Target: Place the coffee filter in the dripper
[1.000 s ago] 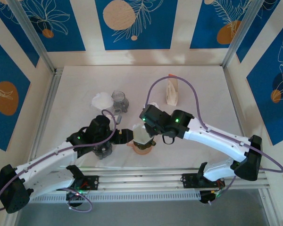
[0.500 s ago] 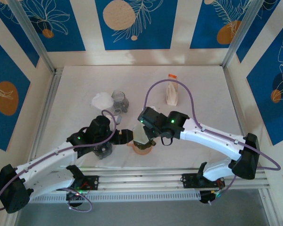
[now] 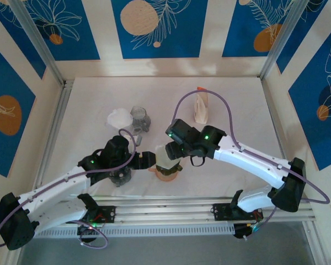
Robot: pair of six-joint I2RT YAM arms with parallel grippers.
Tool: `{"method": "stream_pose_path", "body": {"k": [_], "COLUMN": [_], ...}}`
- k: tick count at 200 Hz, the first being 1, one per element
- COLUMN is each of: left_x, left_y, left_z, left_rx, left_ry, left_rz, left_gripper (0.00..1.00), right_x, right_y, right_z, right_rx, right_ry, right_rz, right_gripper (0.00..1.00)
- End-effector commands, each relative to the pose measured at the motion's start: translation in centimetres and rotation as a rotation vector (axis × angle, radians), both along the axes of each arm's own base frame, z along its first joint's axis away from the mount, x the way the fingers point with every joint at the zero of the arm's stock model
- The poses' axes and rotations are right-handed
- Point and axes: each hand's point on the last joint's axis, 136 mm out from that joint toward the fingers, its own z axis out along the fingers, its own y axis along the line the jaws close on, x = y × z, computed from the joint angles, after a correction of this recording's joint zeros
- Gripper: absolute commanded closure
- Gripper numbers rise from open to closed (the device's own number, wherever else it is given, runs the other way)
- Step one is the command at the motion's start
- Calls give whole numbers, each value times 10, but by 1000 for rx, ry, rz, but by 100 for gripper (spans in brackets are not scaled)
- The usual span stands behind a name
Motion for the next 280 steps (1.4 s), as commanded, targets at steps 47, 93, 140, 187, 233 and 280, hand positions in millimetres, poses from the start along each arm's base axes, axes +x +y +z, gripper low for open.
{"method": "stream_pose_path", "body": {"k": [47,93,140,187,233,280], "left_x": [-4,-3,-3,-3,-3,-4], "left_y": [2,2,2,2,2,3], "left_z": [-2,-2,-2,-1,-3,-6], "left_rx": [8,6,4,6,6,7], "left_ry": [4,2,2,0,4,11], "left_rz": [4,5,5,5,5,8], "left_gripper": [25,25,24,24,24,24], "right_x": [5,8,-6,-4,7,9], "right_y": [-3,-6,14,22,7,-1], "right_z": [-9,34,32,0,-6,-12], "right_rx": [-19,80,168,95,63,34], "right_ry": [11,-145,-30,79,69,71], "right_rz": [-52,-38,77,87,2,-48], "right_gripper": [36,31,26,27,37,47]}}
